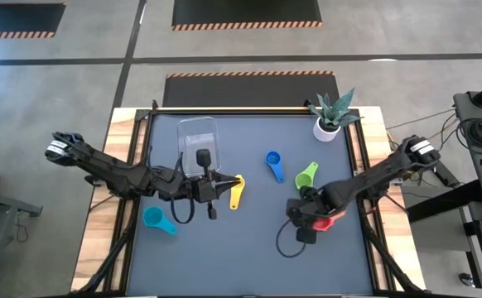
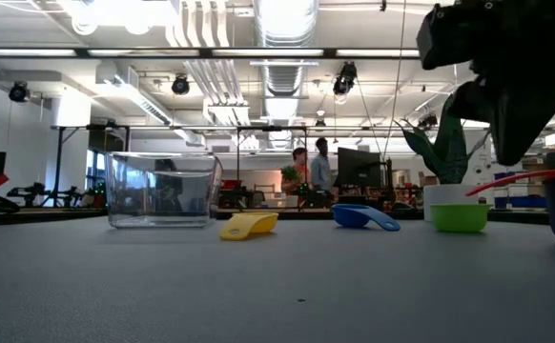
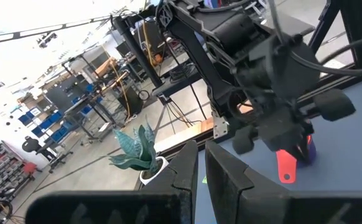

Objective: Nest measuring cups in basket
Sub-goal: Stack the red measuring cup on top of the orange measuring cup

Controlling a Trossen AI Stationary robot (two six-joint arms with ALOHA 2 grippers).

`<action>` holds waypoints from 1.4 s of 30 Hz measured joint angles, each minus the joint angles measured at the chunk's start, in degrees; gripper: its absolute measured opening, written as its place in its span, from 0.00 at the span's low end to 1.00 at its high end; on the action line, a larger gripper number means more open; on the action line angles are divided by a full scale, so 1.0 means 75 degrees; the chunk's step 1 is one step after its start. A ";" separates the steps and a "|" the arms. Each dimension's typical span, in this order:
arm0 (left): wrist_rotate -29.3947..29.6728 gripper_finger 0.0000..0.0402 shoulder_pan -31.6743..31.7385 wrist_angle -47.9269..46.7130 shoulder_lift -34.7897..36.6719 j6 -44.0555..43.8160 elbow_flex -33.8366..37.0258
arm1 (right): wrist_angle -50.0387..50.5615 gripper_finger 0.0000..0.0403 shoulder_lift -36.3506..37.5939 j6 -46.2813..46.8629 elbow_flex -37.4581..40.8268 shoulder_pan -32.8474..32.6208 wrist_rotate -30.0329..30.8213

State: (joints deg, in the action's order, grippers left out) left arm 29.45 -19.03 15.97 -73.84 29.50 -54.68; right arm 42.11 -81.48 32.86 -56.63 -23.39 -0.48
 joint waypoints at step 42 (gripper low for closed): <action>-0.0008 0.03 -0.0003 0.0149 -0.0003 0.0182 0.0000 | 0.1485 0.02 -0.0894 -0.0993 -0.0980 0.0477 0.0479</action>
State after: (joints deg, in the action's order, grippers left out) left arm 29.39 -19.05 17.08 -73.87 30.86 -54.68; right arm 53.25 -88.18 25.41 -63.98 -19.81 3.11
